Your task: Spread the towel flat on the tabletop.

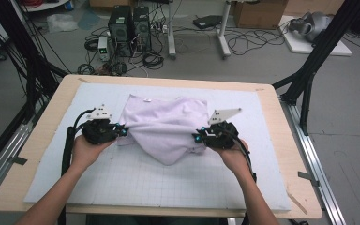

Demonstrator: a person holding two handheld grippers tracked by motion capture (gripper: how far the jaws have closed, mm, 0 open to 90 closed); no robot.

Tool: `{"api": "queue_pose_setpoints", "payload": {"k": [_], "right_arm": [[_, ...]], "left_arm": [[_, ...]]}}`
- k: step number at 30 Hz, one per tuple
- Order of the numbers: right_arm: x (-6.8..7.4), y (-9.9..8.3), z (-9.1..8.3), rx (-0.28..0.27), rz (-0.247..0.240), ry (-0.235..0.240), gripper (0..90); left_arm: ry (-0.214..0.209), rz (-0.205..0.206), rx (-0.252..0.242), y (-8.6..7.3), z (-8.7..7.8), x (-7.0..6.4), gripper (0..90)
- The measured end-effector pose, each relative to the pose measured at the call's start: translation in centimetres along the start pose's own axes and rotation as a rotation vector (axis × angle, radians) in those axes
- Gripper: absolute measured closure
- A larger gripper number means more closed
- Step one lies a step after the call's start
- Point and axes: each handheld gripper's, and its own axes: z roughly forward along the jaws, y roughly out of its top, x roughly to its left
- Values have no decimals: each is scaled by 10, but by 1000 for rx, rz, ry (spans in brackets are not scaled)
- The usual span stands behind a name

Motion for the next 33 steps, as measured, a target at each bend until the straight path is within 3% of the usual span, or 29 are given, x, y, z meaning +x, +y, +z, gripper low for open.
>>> {"api": "queue_pose_setpoints", "payload": {"k": [4, 6, 9, 11, 14, 17, 20, 22, 25, 28, 33], "right_arm": [[-34, -5, 32, 74, 52, -43, 792], [-49, -14, 46, 89, 128, -42, 789], [-60, -22, 55, 66, 186, -30, 780], [-59, -21, 53, 58, 181, -38, 734], [-55, -18, 38, 32, 162, -65, 671], [-44, -15, 18, 12, 138, -105, 619], [-27, -16, 1, -13, 80, -116, 595], [-16, -20, -4, -22, 52, -99, 578], [-2, -28, -2, -13, 15, -63, 558], [8, -30, 11, 83, -19, -31, 507], [18, -29, 30, 56, -73, -7, 496]], "left_arm": [[34, -35, 68, 0, 33, 13, 819], [43, -50, 111, -3, 50, 17, 817], [49, -47, 133, -6, 60, 21, 796], [40, -48, 131, -7, 57, 23, 741], [33, -59, 109, -6, 42, 25, 619], [38, -37, 65, -7, 21, 21, 578], [27, -12, 54, -12, 10, 13, 573], [7, 6, 51, -17, 7, 5, 578], [-25, 24, 50, -23, 12, -5, 608], [-72, 31, 18, -23, 26, -20, 598], [-117, 81, 53, -17, 58, -44, 558]]}}
